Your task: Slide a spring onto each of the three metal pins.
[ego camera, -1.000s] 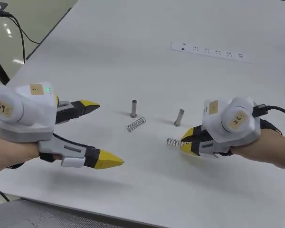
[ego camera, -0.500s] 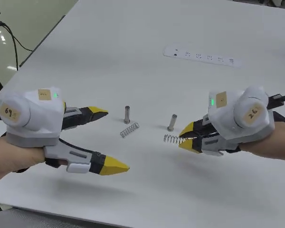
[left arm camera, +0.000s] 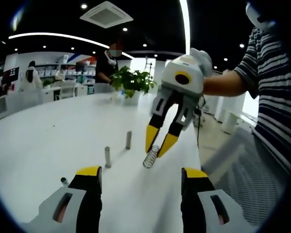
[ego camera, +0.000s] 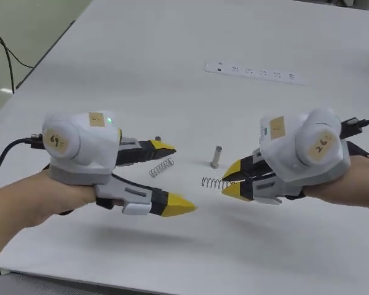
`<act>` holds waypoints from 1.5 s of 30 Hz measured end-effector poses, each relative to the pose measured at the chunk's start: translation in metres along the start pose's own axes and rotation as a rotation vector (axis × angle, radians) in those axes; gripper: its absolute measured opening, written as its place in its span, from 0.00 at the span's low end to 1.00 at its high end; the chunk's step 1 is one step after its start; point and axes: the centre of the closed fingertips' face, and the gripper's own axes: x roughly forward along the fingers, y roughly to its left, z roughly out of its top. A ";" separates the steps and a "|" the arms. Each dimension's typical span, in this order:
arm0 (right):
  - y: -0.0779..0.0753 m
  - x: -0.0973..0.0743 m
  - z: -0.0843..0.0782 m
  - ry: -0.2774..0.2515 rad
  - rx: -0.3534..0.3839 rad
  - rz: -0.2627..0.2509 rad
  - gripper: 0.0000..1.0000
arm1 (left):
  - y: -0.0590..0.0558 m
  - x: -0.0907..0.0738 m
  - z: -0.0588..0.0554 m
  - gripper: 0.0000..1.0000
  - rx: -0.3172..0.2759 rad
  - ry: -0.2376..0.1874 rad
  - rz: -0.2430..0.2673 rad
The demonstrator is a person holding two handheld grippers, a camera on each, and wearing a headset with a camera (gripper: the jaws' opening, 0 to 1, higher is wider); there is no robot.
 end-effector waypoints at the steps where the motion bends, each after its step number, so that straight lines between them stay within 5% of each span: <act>1: 0.001 0.000 0.001 -0.002 -0.001 0.000 0.08 | -0.002 0.003 0.001 0.58 -0.001 -0.002 -0.008; 10: 0.004 -0.007 0.006 -0.021 -0.008 -0.009 0.08 | -0.015 0.023 0.004 0.35 -0.003 -0.022 -0.061; 23: 0.008 -0.013 0.012 -0.036 -0.034 -0.008 0.08 | -0.022 0.030 0.009 0.13 -0.018 -0.051 -0.091; 32: 0.010 -0.015 0.013 -0.044 -0.044 -0.005 0.08 | -0.028 0.030 0.008 0.04 -0.008 -0.050 -0.113; 45: 0.012 -0.017 0.012 -0.047 -0.043 0.002 0.07 | -0.033 0.030 0.010 0.05 -0.008 -0.057 -0.122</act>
